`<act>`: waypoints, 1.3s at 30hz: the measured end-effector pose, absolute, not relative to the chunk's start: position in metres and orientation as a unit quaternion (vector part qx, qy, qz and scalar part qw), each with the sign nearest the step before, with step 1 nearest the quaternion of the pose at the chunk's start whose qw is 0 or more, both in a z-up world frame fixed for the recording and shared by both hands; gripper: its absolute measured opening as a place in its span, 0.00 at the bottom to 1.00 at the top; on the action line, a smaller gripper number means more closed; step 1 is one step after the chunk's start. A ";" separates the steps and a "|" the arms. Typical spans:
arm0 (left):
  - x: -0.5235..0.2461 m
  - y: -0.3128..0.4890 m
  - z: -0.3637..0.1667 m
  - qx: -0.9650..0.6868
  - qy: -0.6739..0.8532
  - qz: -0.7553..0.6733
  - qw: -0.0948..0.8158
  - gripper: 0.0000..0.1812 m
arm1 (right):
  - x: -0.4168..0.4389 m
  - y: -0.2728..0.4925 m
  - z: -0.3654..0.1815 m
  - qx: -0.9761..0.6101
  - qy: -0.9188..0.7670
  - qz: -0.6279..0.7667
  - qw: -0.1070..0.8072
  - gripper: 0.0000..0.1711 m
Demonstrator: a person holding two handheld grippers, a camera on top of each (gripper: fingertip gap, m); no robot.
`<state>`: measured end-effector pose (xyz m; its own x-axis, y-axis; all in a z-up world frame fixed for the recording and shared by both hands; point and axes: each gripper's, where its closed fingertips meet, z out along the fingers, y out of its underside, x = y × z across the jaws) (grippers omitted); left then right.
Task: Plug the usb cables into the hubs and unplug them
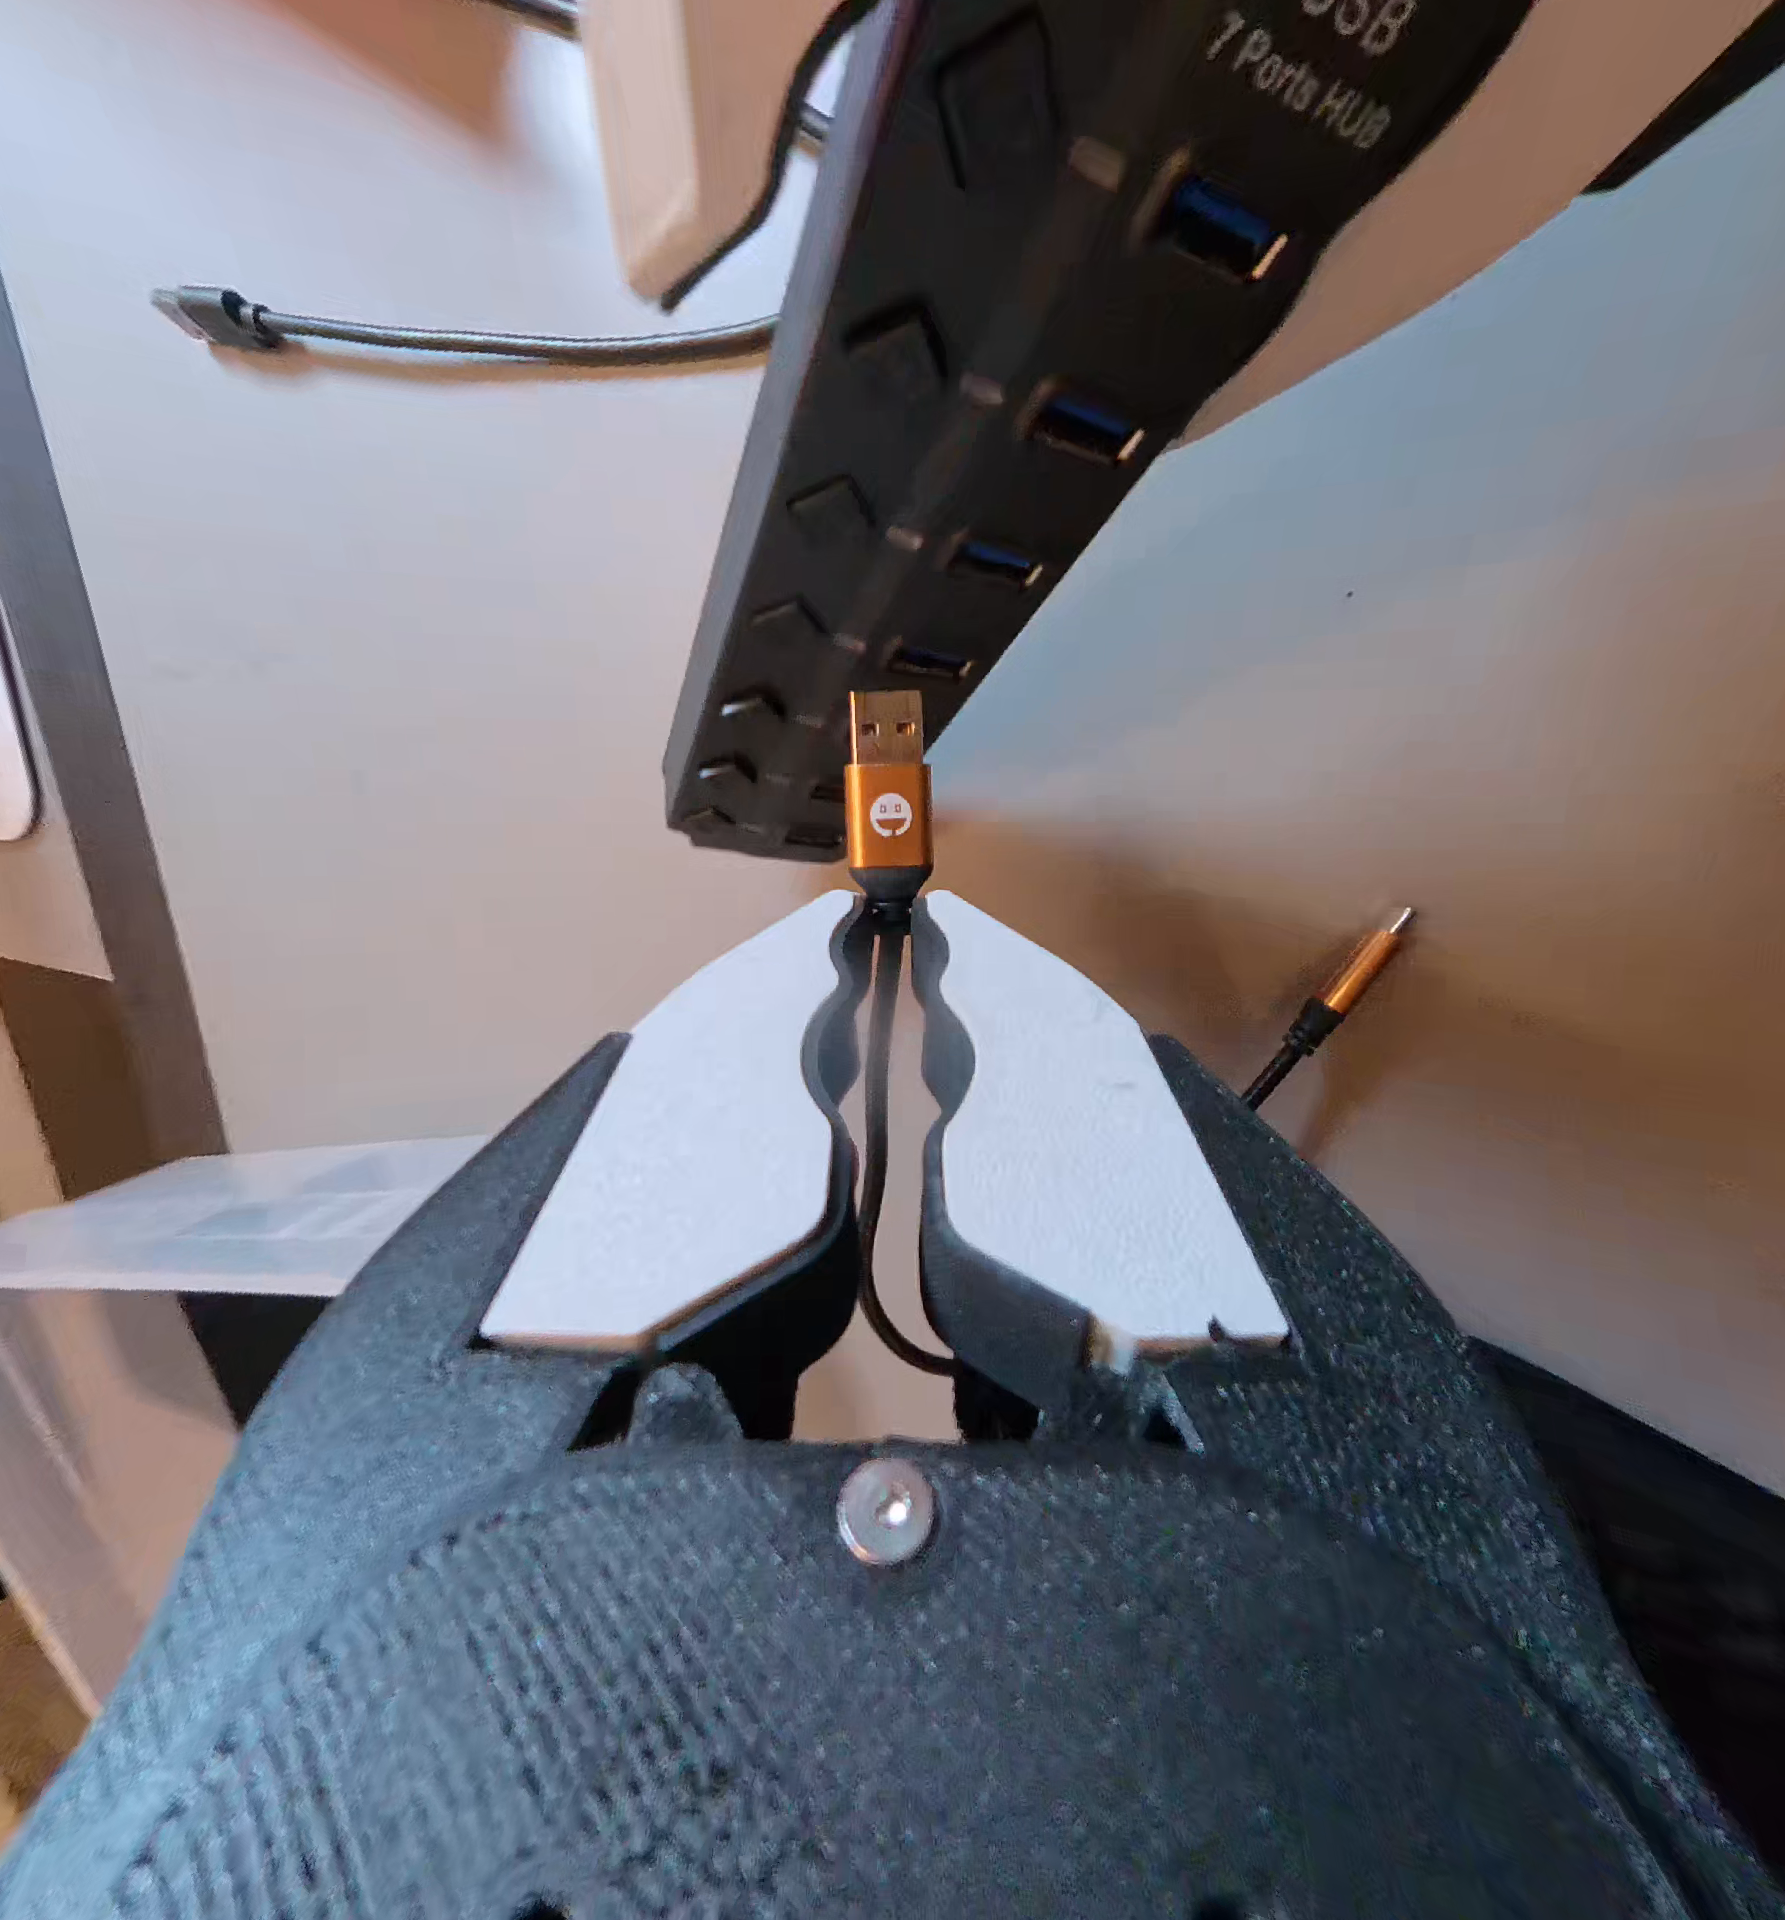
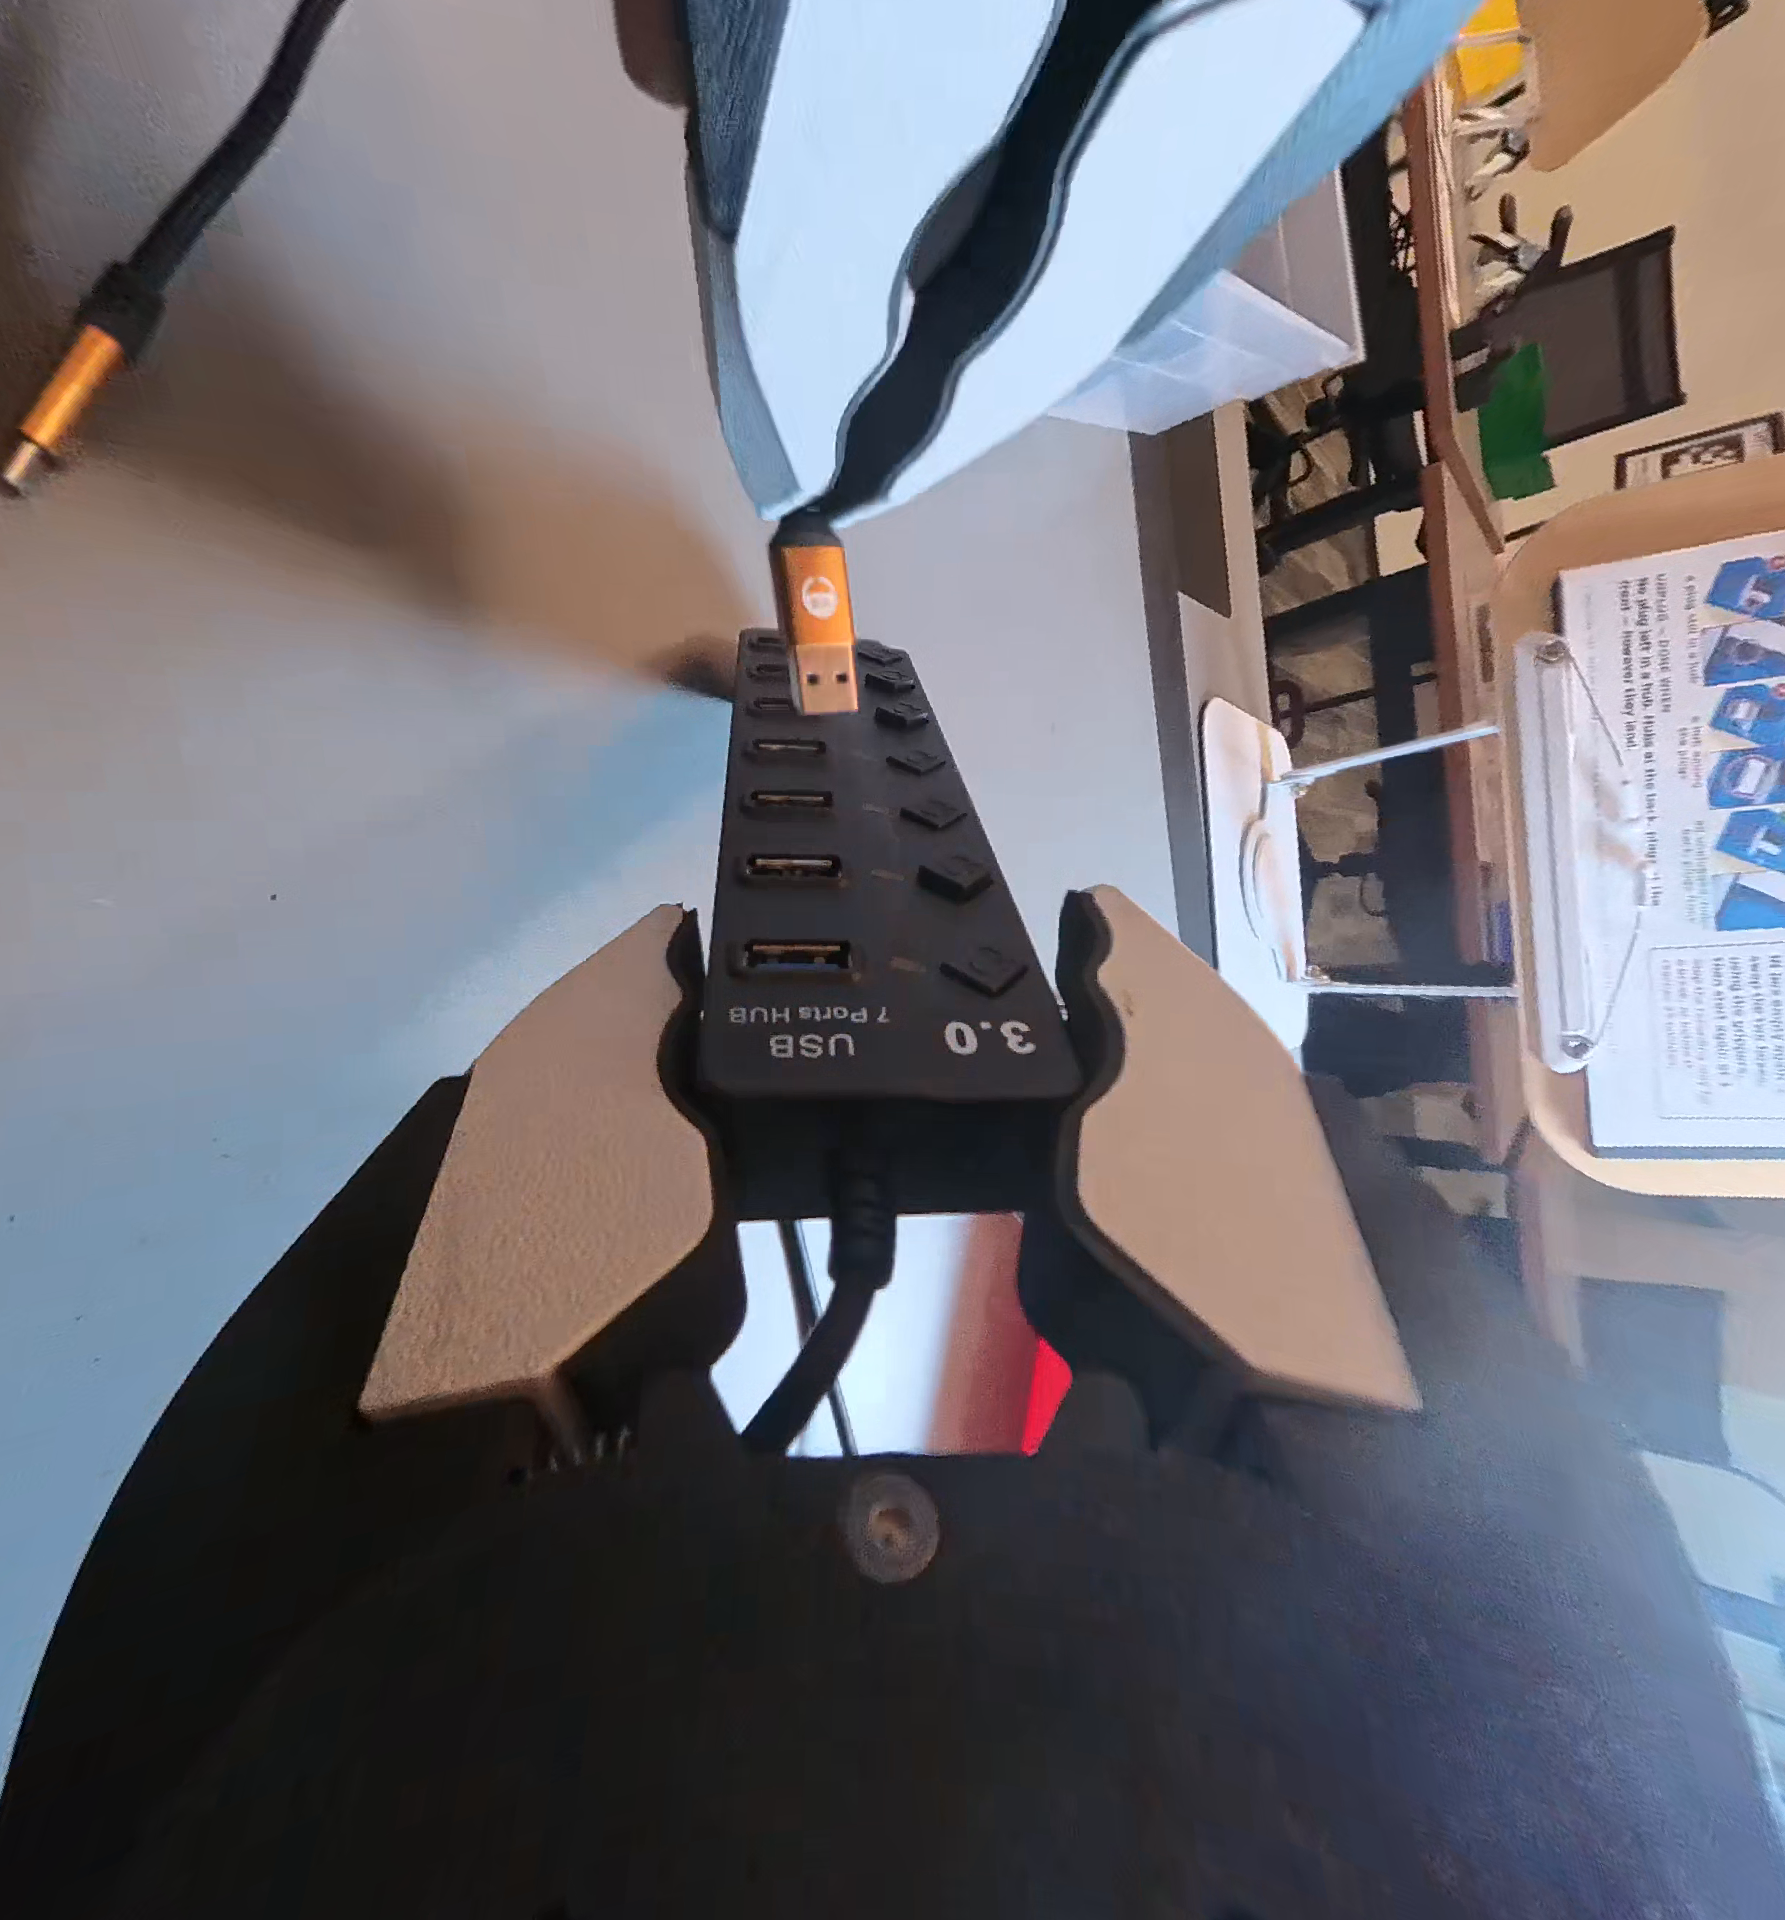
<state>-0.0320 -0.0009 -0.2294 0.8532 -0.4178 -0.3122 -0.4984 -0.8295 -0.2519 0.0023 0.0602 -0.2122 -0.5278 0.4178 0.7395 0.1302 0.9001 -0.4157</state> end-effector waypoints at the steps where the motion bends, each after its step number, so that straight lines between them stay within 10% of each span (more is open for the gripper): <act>1: -0.032 0.000 -0.231 -0.947 0.248 0.132 0.157 0.04 | 0.001 0.060 -0.212 -0.160 -0.858 0.152 0.464 0.39; 39: 0.006 0.014 -0.175 -0.878 0.328 -0.067 0.343 0.04 | 0.013 0.046 -0.173 -0.238 -0.765 0.517 0.302 0.37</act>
